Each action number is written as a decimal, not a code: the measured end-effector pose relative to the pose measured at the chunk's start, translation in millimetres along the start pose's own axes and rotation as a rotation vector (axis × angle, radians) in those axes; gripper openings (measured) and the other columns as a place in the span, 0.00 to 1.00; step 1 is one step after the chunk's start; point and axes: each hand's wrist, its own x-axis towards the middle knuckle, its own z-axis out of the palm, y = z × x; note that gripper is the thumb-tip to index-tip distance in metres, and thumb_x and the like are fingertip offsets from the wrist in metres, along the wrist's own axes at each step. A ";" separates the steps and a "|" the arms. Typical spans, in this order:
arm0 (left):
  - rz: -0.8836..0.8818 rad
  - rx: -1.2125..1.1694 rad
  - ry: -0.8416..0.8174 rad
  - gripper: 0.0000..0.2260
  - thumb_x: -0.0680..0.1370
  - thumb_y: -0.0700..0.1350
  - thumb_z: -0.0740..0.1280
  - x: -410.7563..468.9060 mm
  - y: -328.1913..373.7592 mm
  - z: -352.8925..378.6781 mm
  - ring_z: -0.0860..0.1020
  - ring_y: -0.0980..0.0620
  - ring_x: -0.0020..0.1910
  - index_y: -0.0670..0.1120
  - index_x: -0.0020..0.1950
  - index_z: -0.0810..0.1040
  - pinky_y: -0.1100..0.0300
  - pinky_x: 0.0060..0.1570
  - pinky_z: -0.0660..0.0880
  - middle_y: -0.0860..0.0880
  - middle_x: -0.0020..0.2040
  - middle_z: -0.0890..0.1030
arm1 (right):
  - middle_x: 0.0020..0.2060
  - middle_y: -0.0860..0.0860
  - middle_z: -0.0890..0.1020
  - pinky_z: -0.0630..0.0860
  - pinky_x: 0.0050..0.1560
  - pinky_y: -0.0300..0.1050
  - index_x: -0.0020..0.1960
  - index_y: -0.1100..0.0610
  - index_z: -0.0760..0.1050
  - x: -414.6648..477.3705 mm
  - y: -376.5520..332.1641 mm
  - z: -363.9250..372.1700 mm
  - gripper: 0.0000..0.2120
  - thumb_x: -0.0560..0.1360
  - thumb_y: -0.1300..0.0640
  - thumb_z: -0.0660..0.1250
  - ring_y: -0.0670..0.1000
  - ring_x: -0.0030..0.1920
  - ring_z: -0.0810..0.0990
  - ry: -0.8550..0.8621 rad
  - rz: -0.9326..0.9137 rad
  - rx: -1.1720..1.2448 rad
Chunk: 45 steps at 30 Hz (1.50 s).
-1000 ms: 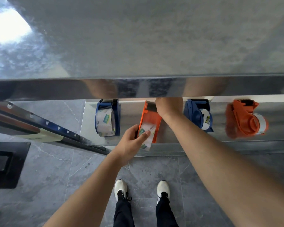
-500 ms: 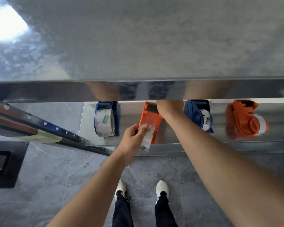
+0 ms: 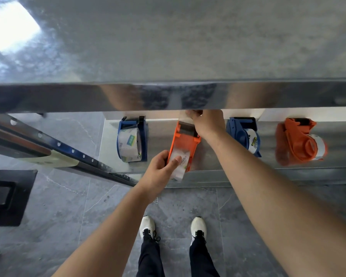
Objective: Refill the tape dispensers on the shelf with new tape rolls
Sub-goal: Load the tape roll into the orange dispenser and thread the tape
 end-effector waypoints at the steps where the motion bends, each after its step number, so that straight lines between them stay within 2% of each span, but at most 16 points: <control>1: 0.004 0.000 0.006 0.12 0.86 0.41 0.65 -0.7 -1.1 0.8 0.85 0.51 0.48 0.35 0.65 0.78 0.61 0.48 0.82 0.39 0.53 0.86 | 0.46 0.46 0.79 0.70 0.51 0.42 0.55 0.55 0.82 0.2 -0.3 -1.2 0.15 0.79 0.43 0.70 0.48 0.48 0.77 -0.009 -0.001 0.024; 3: 0.005 -0.008 0.017 0.13 0.86 0.42 0.66 -2.0 -4.3 1.9 0.85 0.45 0.53 0.35 0.65 0.78 0.53 0.54 0.82 0.34 0.58 0.85 | 0.44 0.45 0.81 0.70 0.51 0.41 0.52 0.54 0.83 -0.1 -0.9 -3.5 0.12 0.79 0.46 0.71 0.47 0.49 0.80 -0.027 -0.032 0.047; 6: -0.015 -0.016 0.035 0.12 0.86 0.43 0.66 -4.9 -7.9 2.4 0.84 0.34 0.58 0.37 0.65 0.79 0.41 0.62 0.79 0.33 0.60 0.85 | 0.43 0.45 0.83 0.70 0.49 0.41 0.48 0.54 0.83 -3.6 -3.3 -6.4 0.10 0.79 0.47 0.72 0.46 0.47 0.80 -0.037 -0.092 0.029; 9: -0.030 -0.022 0.047 0.13 0.86 0.44 0.67 -7.6 -9.4 5.1 0.82 0.31 0.61 0.37 0.66 0.79 0.37 0.65 0.78 0.33 0.60 0.84 | 0.44 0.46 0.85 0.71 0.48 0.41 0.47 0.54 0.84 -8.3 -3.1 -8.9 0.09 0.79 0.48 0.72 0.46 0.46 0.80 -0.025 -0.132 0.021; 13: -0.027 -0.048 0.078 0.12 0.85 0.43 0.67 -10.9 -10.0 11.9 0.84 0.37 0.59 0.38 0.65 0.80 0.43 0.64 0.79 0.35 0.60 0.85 | 0.43 0.45 0.84 0.70 0.47 0.41 0.47 0.53 0.84 -12.1 -2.6 -10.9 0.09 0.79 0.48 0.73 0.46 0.45 0.80 -0.009 -0.162 0.016; 17: -0.016 -0.061 0.097 0.11 0.85 0.43 0.67 -13.2 -10.3 14.4 0.85 0.47 0.52 0.38 0.64 0.81 0.55 0.55 0.82 0.38 0.57 0.87 | 0.43 0.45 0.84 0.73 0.47 0.41 0.47 0.54 0.84 -12.6 -3.8 -13.8 0.09 0.79 0.49 0.73 0.45 0.44 0.80 -0.015 -0.208 0.004; 20: -0.015 -0.074 0.112 0.10 0.85 0.43 0.67 -14.0 -11.0 15.4 0.85 0.46 0.51 0.39 0.63 0.81 0.51 0.55 0.82 0.38 0.56 0.87 | 0.43 0.45 0.83 0.69 0.42 0.35 0.49 0.56 0.84 -13.2 -6.2 -14.3 0.10 0.79 0.49 0.72 0.38 0.40 0.76 -0.023 -0.249 -0.013; 24: -0.015 -0.086 0.116 0.12 0.85 0.44 0.67 -7.7 -11.5 12.8 0.85 0.45 0.49 0.38 0.64 0.81 0.53 0.45 0.83 0.35 0.58 0.86 | 0.41 0.44 0.82 0.71 0.43 0.39 0.47 0.57 0.83 -13.1 -8.0 -11.5 0.11 0.79 0.49 0.72 0.41 0.41 0.77 0.013 -0.272 -0.003; 29: -0.072 -0.103 0.148 0.11 0.86 0.44 0.66 -3.0 -7.7 16.3 0.84 0.46 0.49 0.39 0.63 0.81 0.46 0.53 0.80 0.39 0.54 0.87 | 0.40 0.44 0.82 0.66 0.38 0.30 0.46 0.57 0.82 -19.2 -12.8 -7.1 0.11 0.80 0.49 0.72 0.39 0.38 0.76 0.084 -0.270 -0.026; 31: -0.080 -0.101 0.141 0.10 0.85 0.44 0.66 0.0 -6.5 14.7 0.83 0.48 0.46 0.38 0.60 0.81 0.52 0.50 0.79 0.43 0.49 0.86 | 0.40 0.45 0.82 0.65 0.37 0.28 0.46 0.57 0.83 -22.8 -15.9 -5.1 0.11 0.80 0.49 0.71 0.42 0.39 0.76 0.116 -0.265 -0.037; 34: -0.105 -0.078 0.137 0.07 0.85 0.42 0.64 0.7 -4.9 12.8 0.79 0.59 0.33 0.42 0.50 0.79 0.67 0.35 0.74 0.53 0.36 0.81 | 0.42 0.45 0.83 0.66 0.39 0.29 0.46 0.57 0.82 -29.3 -18.9 -3.6 0.10 0.80 0.50 0.71 0.45 0.43 0.78 0.155 -0.258 -0.043; 36: -0.115 -0.062 0.141 0.08 0.85 0.43 0.64 -0.2 -5.2 10.4 0.78 0.59 0.31 0.41 0.51 0.79 0.70 0.30 0.72 0.52 0.36 0.80 | 0.42 0.45 0.83 0.68 0.40 0.33 0.46 0.56 0.82 -33.6 -19.0 -4.1 0.10 0.80 0.50 0.72 0.44 0.43 0.78 0.184 -0.255 -0.042; 39: -0.088 -0.058 0.150 0.18 0.84 0.53 0.67 0.9 -4.9 7.4 0.80 0.51 0.40 0.36 0.57 0.80 0.66 0.36 0.76 0.45 0.43 0.83 | 0.40 0.43 0.81 0.68 0.39 0.34 0.45 0.56 0.82 -38.2 -18.0 -5.7 0.10 0.79 0.50 0.72 0.41 0.40 0.77 0.210 -0.248 -0.045; 41: -0.049 -0.067 0.159 0.24 0.82 0.59 0.70 -0.7 -4.3 8.3 0.82 0.47 0.43 0.36 0.57 0.81 0.55 0.44 0.80 0.38 0.47 0.86 | 0.38 0.41 0.81 0.69 0.39 0.33 0.45 0.56 0.83 -39.8 -16.7 -6.2 0.11 0.79 0.50 0.72 0.39 0.38 0.77 0.219 -0.251 -0.042; 43: -0.027 -0.065 0.158 0.22 0.81 0.59 0.71 -4.3 -5.2 10.5 0.83 0.45 0.44 0.38 0.56 0.82 0.47 0.47 0.81 0.34 0.51 0.86 | 0.37 0.40 0.80 0.69 0.38 0.33 0.44 0.56 0.82 -41.4 -15.0 -6.6 0.11 0.79 0.49 0.72 0.37 0.38 0.76 0.224 -0.247 -0.044; 45: -0.016 -0.060 0.160 0.17 0.82 0.56 0.71 -7.1 -7.4 12.1 0.84 0.46 0.43 0.41 0.56 0.82 0.49 0.45 0.82 0.36 0.51 0.86 | 0.36 0.40 0.79 0.68 0.37 0.32 0.43 0.56 0.82 -41.2 -13.3 -6.1 0.11 0.79 0.50 0.72 0.36 0.37 0.75 0.223 -0.242 -0.044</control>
